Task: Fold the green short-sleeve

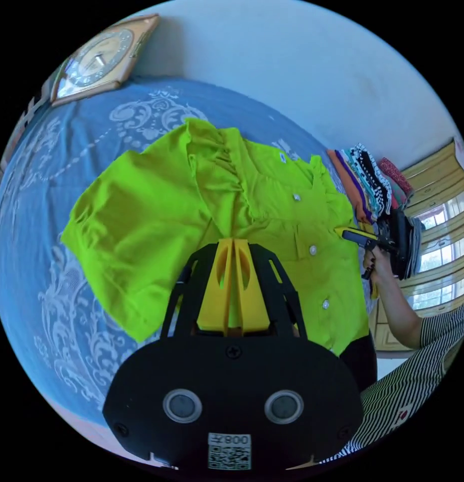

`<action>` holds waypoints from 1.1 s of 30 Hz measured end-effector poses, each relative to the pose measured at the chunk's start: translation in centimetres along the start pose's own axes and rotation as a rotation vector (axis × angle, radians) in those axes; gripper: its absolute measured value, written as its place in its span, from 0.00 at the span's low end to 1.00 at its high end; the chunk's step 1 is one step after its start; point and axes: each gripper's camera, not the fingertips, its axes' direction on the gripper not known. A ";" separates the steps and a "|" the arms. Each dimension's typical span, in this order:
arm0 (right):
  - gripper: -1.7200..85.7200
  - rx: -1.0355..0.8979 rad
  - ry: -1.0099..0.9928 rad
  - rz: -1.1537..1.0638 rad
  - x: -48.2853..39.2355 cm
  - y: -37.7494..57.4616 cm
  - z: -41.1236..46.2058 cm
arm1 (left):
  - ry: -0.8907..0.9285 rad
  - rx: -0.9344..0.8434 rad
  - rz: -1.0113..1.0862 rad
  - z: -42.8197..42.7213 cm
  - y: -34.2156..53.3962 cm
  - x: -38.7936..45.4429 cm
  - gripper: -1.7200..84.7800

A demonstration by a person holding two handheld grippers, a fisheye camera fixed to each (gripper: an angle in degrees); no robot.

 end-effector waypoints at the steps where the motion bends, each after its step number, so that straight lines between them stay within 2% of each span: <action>1: 0.02 0.027 -0.008 0.009 0.0 0.6 -0.8 | -0.002 0.036 -0.021 -1.5 1.4 -0.6 0.03; 5: 0.02 0.054 -0.015 0.030 0.1 3.1 -2.2 | -0.058 0.133 -0.188 -6.1 6.7 -4.3 0.06; 9: 0.02 0.060 -0.039 0.065 0.4 6.8 -3.0 | -0.005 0.195 -0.365 -8.5 10.2 -7.7 0.08; 15: 0.02 -0.048 -0.047 0.094 0.0 10.2 -0.5 | -0.032 0.134 -0.442 -8.9 11.6 -8.9 0.06; 18: 0.02 -0.039 -0.042 0.098 -0.4 11.6 -0.6 | -0.078 0.162 -0.409 -11.1 11.9 -7.1 0.04; 22: 0.02 -0.011 -0.028 0.094 -1.1 14.4 -0.8 | -0.051 0.205 -0.255 -13.7 12.2 -2.3 0.03; 24: 0.02 -0.013 -0.041 0.106 -1.0 16.0 -0.5 | -0.051 0.170 -0.200 -13.6 12.2 0.1 0.03; 28: 0.02 -0.010 -0.078 0.140 -0.4 19.8 0.2 | -0.100 -0.053 -0.096 -10.6 11.1 4.4 0.02; 30: 0.02 -0.008 -0.087 0.142 -0.2 21.2 0.4 | -0.130 -0.003 -0.072 -11.3 11.1 5.9 0.02; 33: 0.02 -0.008 -0.085 0.122 -0.2 23.3 0.7 | -0.137 -0.029 -0.055 -12.5 9.6 7.8 0.02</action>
